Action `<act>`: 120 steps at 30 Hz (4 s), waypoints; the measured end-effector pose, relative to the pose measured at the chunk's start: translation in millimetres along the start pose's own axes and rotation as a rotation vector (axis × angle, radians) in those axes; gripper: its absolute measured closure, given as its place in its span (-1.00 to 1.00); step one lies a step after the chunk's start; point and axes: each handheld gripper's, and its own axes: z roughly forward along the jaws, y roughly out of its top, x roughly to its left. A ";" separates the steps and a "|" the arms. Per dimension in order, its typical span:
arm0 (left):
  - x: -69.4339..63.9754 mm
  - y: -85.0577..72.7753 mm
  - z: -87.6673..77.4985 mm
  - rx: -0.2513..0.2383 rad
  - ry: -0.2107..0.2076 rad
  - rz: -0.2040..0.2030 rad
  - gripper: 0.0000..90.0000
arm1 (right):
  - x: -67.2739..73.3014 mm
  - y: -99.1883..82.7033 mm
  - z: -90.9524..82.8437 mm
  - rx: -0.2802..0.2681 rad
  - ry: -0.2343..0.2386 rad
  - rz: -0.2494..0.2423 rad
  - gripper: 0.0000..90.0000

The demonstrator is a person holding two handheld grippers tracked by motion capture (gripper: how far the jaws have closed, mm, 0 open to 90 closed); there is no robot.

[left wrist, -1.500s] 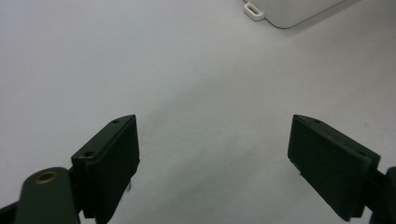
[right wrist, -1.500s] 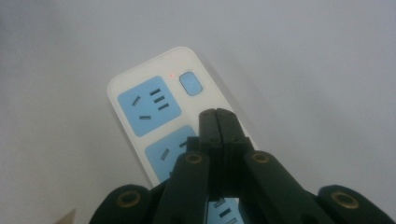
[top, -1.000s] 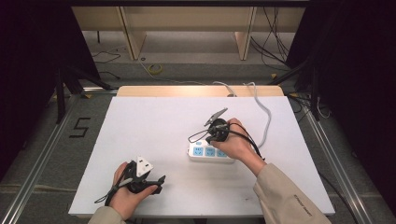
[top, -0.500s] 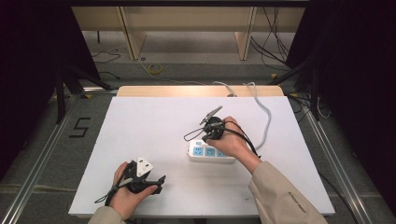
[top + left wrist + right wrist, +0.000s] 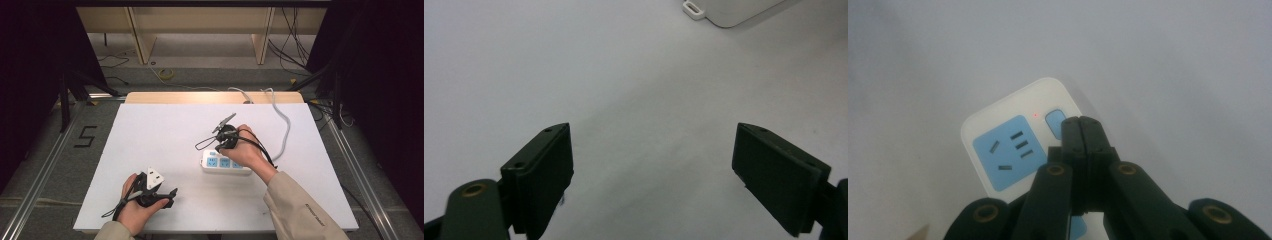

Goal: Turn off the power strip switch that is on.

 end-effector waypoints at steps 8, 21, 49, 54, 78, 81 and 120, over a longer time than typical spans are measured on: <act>0.3 0.1 -0.1 0.001 0.000 0.003 -0.63 | 0.3 5.2 1.8 0.005 -0.002 -0.003 1.00; 0.3 -0.1 0.0 0.001 -0.001 0.002 -0.63 | 3.0 10.1 11.7 0.015 0.005 0.011 1.00; 0.5 0.3 1.0 0.005 0.002 0.006 -0.63 | 7.0 15.2 23.7 0.032 0.012 0.004 1.00; -0.1 0.5 1.0 0.005 0.002 0.004 -0.63 | 7.1 15.1 23.7 0.033 0.017 0.012 1.00; -0.4 0.7 1.8 0.008 0.000 0.006 -0.63 | 6.5 14.1 24.0 0.037 0.027 0.035 1.00; -0.6 0.7 1.9 0.005 0.000 0.003 -0.63 | 6.4 13.5 24.0 0.033 0.028 0.041 1.00; -0.4 -0.1 2.4 0.011 0.002 0.007 -0.63 | 2.6 -12.8 -3.8 -0.004 0.027 0.029 1.00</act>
